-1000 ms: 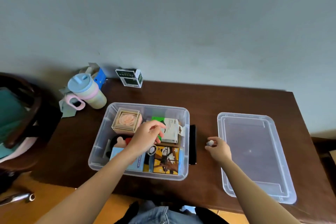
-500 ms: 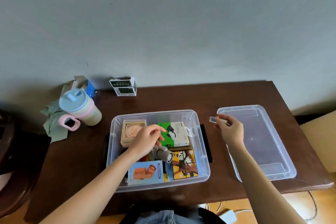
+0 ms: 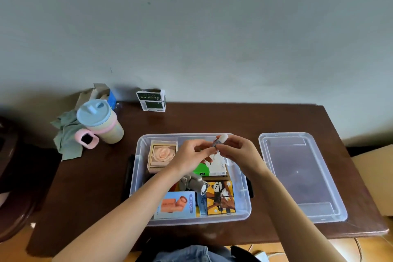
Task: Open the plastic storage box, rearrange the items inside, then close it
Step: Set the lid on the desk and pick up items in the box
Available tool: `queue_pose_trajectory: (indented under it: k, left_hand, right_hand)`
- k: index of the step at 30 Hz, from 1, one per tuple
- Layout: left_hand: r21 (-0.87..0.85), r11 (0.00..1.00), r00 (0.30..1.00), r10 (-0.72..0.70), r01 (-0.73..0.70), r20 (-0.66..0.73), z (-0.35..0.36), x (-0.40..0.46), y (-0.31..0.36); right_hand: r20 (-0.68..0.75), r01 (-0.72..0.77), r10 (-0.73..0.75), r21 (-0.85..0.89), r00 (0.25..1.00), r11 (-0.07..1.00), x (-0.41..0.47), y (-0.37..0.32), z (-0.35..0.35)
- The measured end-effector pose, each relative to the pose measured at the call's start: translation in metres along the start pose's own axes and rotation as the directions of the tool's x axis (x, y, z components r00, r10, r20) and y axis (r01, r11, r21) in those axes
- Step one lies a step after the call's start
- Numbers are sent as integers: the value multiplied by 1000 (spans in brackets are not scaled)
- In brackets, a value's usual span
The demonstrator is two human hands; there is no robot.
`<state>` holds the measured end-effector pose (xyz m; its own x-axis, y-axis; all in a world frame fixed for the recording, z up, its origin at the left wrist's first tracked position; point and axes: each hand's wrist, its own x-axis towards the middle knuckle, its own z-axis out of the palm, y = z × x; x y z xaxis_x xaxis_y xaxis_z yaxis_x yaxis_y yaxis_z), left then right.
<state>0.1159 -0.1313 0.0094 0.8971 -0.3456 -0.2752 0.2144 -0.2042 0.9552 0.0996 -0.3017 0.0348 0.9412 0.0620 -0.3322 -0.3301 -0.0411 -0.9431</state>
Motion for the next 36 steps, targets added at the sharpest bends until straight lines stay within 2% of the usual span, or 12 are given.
queue_pose_trajectory:
  k: [3, 6, 7, 9, 12, 16, 18, 22, 25, 28, 32, 36]
  left_hand:
    - [-49, 999, 998, -16, 13, -54, 1, 3, -1]
    - [-26, 999, 999, -40, 40, -29, 4, 7, -3]
    - [25, 998, 998, -60, 61, -16, 5, 9, -5]
    - [257, 961, 994, -110, 102, 17, 5, 15, -10]
    - [614, 785, 983, -166, 87, 74, 6, 22, -16]
    - [829, 553, 936, -243, -81, 253, 16, 40, -13]
    - [870, 477, 901, -316, -120, 298, 24, 50, -10]
    - [955, 259, 866, -432, -147, 251, 45, 58, -10]
    - [970, 62, 884, -401, -236, 240, 52, 55, -14]
    - [959, 18, 886, -378, -282, 267, 49, 53, -15]
    - [943, 5, 855, -421, -333, 304, 50, 54, -8]
    - [892, -65, 798, -481, -447, 364, 58, 59, -3]
  right_hand:
    - [3, 7, -7, 0, 1000, 1000, 5, 2, 3]
    - [-4, 63, -63, -92, 998, 994, 11, 3, 0]
    - [-14, 71, -73, -115, 997, 991, 15, 3, -2]
    - [-61, 56, -64, -133, 996, 990, 21, 5, -9]
    - [-100, 35, -50, -144, 994, 989, 26, 10, -17]
    - [-99, 21, -34, -132, 995, 991, 28, 17, -24]
    - [-109, 9, -22, -120, 994, 993, 30, 19, -28]
    - [-127, -4, -10, -111, 992, 994, 31, 23, -35]
    - [-126, -17, -1, -142, 992, 990, 32, 27, -39]
    - [-130, -26, 5, -158, 992, 987, 32, 32, -39]
    - [-132, -34, 11, -176, 991, 984, 35, 34, -39]
    - [-130, -33, 7, -200, 991, 979, 37, 34, -39]
